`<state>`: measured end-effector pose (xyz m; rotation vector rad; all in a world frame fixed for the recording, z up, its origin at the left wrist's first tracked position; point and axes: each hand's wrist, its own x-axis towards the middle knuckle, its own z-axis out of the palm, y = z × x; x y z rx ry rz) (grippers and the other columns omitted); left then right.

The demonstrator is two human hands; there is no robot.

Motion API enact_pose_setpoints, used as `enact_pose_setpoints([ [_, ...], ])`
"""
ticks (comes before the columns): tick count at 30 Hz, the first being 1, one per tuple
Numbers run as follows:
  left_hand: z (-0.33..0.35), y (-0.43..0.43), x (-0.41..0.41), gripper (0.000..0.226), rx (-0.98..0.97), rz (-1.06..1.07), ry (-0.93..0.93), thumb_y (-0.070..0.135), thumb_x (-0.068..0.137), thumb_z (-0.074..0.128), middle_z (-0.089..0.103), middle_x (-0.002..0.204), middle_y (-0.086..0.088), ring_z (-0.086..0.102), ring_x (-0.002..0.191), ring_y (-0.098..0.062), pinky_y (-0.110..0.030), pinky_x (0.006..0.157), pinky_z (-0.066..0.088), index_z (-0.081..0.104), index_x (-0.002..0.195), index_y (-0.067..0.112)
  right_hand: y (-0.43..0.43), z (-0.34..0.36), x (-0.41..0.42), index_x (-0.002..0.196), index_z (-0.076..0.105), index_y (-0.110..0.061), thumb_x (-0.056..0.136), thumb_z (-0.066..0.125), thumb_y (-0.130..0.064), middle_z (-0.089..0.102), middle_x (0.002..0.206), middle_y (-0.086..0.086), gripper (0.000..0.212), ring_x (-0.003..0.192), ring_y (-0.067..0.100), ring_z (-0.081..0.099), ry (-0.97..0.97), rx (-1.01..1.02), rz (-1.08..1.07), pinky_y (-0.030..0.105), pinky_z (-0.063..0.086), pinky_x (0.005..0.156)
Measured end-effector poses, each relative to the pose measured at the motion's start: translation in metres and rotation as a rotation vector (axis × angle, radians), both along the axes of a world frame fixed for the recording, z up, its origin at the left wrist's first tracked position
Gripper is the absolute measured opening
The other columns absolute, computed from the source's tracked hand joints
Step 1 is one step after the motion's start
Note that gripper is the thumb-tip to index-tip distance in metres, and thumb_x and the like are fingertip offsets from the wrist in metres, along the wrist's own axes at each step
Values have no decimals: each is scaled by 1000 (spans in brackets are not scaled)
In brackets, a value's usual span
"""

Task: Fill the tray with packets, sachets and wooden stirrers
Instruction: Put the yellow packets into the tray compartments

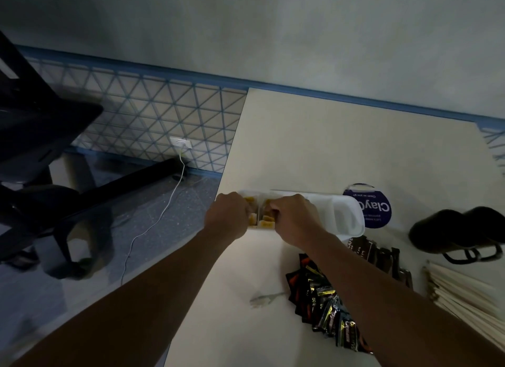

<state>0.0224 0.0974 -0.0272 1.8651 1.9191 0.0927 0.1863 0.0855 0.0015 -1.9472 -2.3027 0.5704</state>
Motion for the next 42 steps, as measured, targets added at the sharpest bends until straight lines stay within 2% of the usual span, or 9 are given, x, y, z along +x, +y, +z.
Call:
enact_pose_setpoints([
  [4,6,-6,-3,24,42,19,-102,20,85,59,71,102,-2,65,96,-25,-38,81,57,75,101,27,-4,-2,3,78,66,-21,86,53,-11,67,76,-2,18,75,25,61,74,45,-27,32,48,62],
  [7,13,-8,-7,22,59,55,-198,14,84,61,73,101,-3,66,96,-24,-40,81,58,76,96,23,-7,2,6,92,72,-22,91,54,-16,73,89,-2,20,85,24,64,122,95,-34,38,55,74],
  [13,15,-39,-20,21,110,77,-290,15,83,67,74,101,0,68,94,-18,-34,85,56,75,101,23,-51,4,5,89,73,-24,87,60,-19,74,85,-6,14,76,15,65,211,137,28,35,56,71],
  [17,19,-37,-22,19,152,75,-291,17,84,69,74,100,0,68,93,-16,-26,81,51,75,102,20,-63,1,8,94,76,-27,82,71,-24,75,90,-13,12,61,-7,56,318,-37,85,25,54,76],
  [22,24,-37,-21,12,174,78,-297,18,84,69,75,93,0,68,88,-15,-22,74,45,76,94,20,-83,-5,8,106,72,-32,75,80,-46,70,99,-19,35,84,-6,60,246,-368,164,26,52,84],
  [26,22,-38,-20,15,164,92,-299,19,83,69,75,96,-1,68,91,-18,-26,78,50,76,97,18,-94,-12,7,111,69,-36,66,82,-56,68,107,-21,51,98,0,59,170,-471,198,29,50,91],
  [30,23,-39,-19,17,172,83,-310,17,84,67,74,99,-1,67,94,-17,-25,79,49,75,99,17,-99,-14,6,107,72,-33,74,81,-44,69,112,-15,37,95,4,62,134,-435,217,26,51,87],
  [36,30,-31,-16,24,168,95,-315,16,84,66,73,107,-1,66,98,-16,-23,81,47,73,107,17,-93,-16,4,98,75,-32,85,69,-49,73,105,-10,22,78,8,67,105,-357,188,35,58,80],
  [42,31,-15,-14,31,138,90,-293,15,86,65,71,116,-1,66,102,-18,-26,88,49,70,116,16,-69,-6,12,95,77,-26,85,73,-40,73,91,-13,18,79,-3,60,237,-294,157,21,51,74],
])
